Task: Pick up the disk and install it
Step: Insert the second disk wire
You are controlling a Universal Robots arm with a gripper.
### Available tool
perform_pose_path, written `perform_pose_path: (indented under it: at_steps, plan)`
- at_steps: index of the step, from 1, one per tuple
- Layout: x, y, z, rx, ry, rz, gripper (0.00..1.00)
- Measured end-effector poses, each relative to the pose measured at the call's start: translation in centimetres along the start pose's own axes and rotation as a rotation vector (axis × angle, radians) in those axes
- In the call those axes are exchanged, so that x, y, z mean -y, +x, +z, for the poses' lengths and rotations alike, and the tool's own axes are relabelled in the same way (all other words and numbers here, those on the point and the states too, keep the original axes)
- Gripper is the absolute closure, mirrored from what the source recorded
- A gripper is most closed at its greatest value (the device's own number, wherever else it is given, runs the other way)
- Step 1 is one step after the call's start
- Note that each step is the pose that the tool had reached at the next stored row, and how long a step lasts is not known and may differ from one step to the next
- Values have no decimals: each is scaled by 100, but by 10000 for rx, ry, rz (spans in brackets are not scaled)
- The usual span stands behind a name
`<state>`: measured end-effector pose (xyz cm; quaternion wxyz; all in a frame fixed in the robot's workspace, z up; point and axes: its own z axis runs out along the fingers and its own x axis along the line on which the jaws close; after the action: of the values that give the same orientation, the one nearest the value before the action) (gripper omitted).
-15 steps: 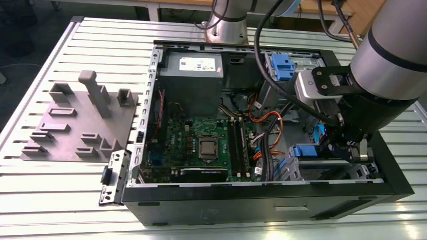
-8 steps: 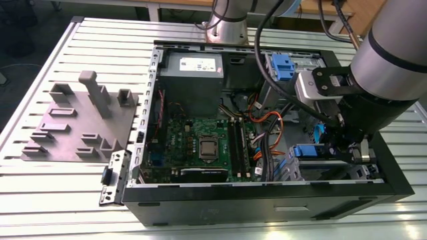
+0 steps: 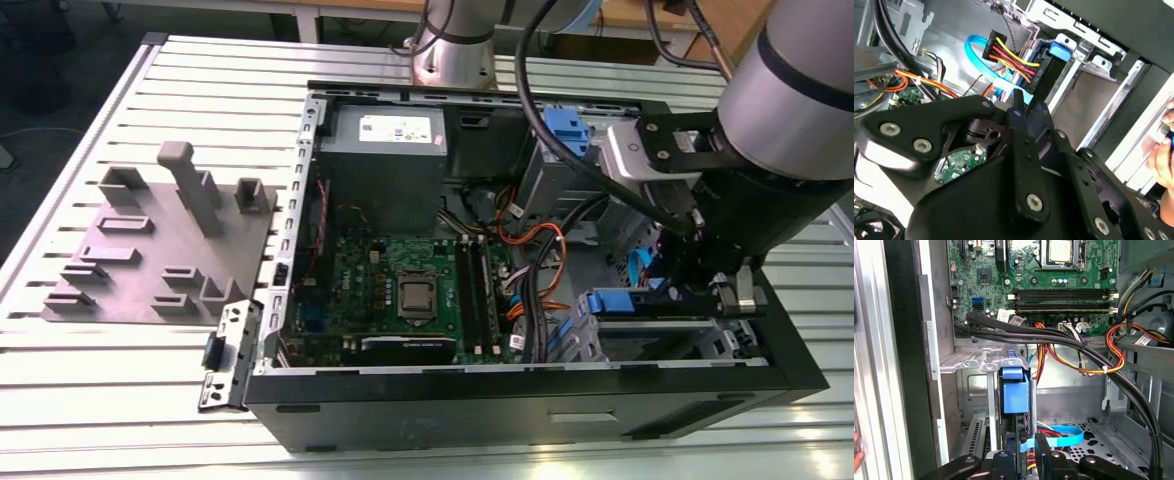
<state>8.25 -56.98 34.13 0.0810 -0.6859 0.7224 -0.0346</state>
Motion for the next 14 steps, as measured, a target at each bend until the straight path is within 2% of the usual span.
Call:
perform_pose_path:
  at_steps: [2, 4, 5, 6, 14]
  plan:
    - [0, 0, -1, -1, 0, -1, 72]
    - [0, 0, -2, -3, 0, -1, 84]
    - [0, 0, -2, -3, 0, -1, 84]
    - [0, 0, -2, -3, 0, -1, 89]
    - [1, 0, -3, -3, 0, -1, 89]
